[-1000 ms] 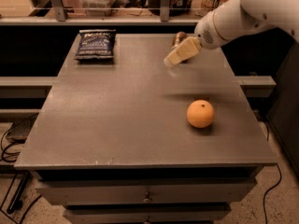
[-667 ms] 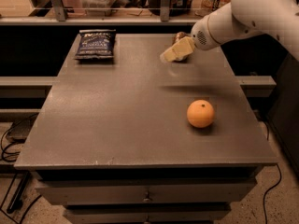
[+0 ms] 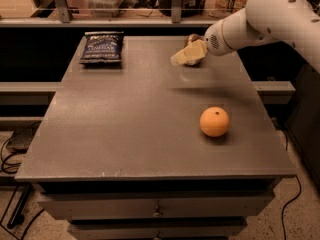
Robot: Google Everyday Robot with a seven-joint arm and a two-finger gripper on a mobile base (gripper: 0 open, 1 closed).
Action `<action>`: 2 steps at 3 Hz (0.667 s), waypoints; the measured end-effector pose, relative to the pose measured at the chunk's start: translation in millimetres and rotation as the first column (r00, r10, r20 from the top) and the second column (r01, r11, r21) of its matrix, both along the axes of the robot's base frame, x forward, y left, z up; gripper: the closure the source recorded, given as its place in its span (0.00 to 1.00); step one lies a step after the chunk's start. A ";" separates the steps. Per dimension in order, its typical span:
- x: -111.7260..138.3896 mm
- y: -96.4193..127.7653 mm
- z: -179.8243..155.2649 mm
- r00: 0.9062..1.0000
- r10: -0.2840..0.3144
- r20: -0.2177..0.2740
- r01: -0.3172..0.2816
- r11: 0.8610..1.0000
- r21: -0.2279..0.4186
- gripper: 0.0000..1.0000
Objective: Move orange can near orange
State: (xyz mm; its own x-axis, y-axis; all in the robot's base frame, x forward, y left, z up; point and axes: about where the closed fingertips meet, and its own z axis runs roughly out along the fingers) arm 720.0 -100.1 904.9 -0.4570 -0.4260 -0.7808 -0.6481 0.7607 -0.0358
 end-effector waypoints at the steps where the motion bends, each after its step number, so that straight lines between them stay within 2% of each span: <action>1: 22.0 -3.5 -14.0 0.996 -0.092 -0.018 0.093 0.993 0.071 0.00; 2: 41.4 -9.0 -25.2 0.982 -0.188 -0.032 0.191 0.973 0.133 0.00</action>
Offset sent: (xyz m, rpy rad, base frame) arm 0.0649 -0.0229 -0.0353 0.2214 0.0153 -0.3279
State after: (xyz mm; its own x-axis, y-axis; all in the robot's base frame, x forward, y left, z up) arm 761.4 -109.1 879.8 -0.5344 -0.2218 -0.8156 -0.4910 0.8669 0.0860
